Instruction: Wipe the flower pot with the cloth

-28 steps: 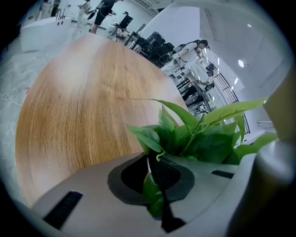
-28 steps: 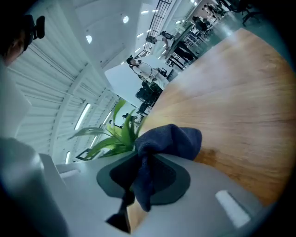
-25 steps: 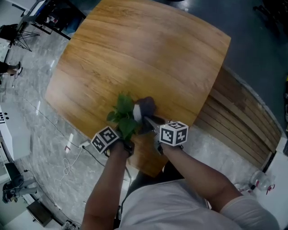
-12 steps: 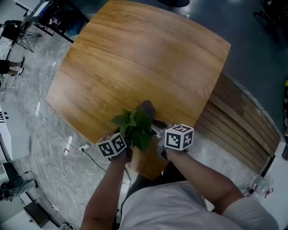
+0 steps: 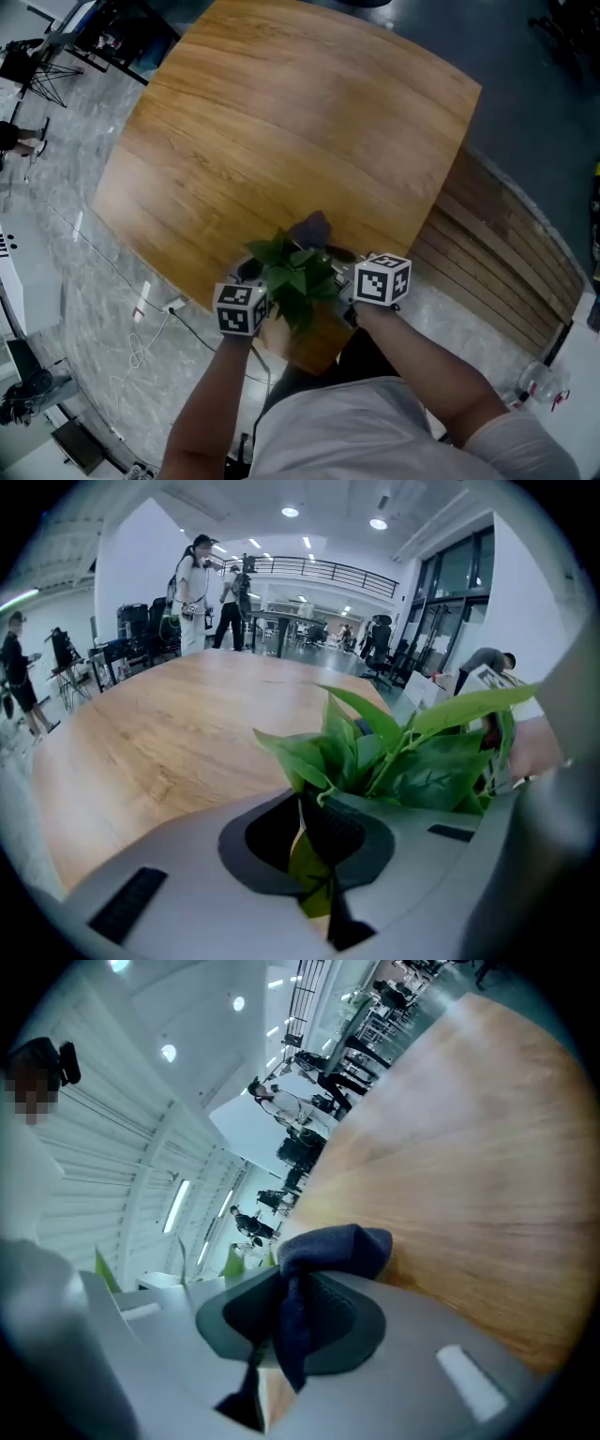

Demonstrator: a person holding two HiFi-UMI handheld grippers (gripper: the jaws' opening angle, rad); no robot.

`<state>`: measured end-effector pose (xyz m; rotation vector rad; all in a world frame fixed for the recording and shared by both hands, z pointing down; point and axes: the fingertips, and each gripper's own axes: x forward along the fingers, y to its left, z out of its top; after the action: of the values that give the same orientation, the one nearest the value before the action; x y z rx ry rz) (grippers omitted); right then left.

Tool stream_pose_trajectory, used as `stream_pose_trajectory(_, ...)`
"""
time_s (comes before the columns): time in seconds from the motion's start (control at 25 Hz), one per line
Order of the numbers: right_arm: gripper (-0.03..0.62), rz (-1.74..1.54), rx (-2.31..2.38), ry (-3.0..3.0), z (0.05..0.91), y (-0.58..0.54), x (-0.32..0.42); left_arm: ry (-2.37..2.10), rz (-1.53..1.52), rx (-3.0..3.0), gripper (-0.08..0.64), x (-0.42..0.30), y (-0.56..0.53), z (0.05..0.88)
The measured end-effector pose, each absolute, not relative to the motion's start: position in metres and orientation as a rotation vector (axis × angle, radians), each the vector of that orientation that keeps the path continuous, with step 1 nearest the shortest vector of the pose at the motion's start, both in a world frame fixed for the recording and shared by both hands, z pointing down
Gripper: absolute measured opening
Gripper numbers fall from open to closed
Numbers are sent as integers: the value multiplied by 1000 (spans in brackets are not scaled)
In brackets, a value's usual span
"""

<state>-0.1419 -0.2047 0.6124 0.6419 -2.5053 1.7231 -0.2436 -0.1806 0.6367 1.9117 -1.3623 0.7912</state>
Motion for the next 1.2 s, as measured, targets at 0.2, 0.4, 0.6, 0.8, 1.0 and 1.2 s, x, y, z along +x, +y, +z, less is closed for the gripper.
stream_pose_trajectory(0.2,66,1668,605,-2518,607,-207,-141,-1383,808,1937,20,-241,-182,626)
stream_pose_trajectory(0.4,66,1676,665,-2383,675,-210,-138,-1376,800,1926,21,-236,-190,630)
stream_pose_trajectory(0.6,66,1594,667,-2426,663,-213,-136,-1382,759,1922,23,-233,-194,626)
stream_pose_trajectory(0.8,66,1441,692,-2501,630,-220,-122,-1425,709,1933,41,-235,-193,608)
stream_pose_trajectory(1.0,66,1268,713,-2563,595,-226,-110,-1481,647,1939,43,-239,-190,581)
stream_pose_trajectory(1.2,66,1128,715,-2609,559,-229,-102,-1543,585,1948,43,-245,-185,550)
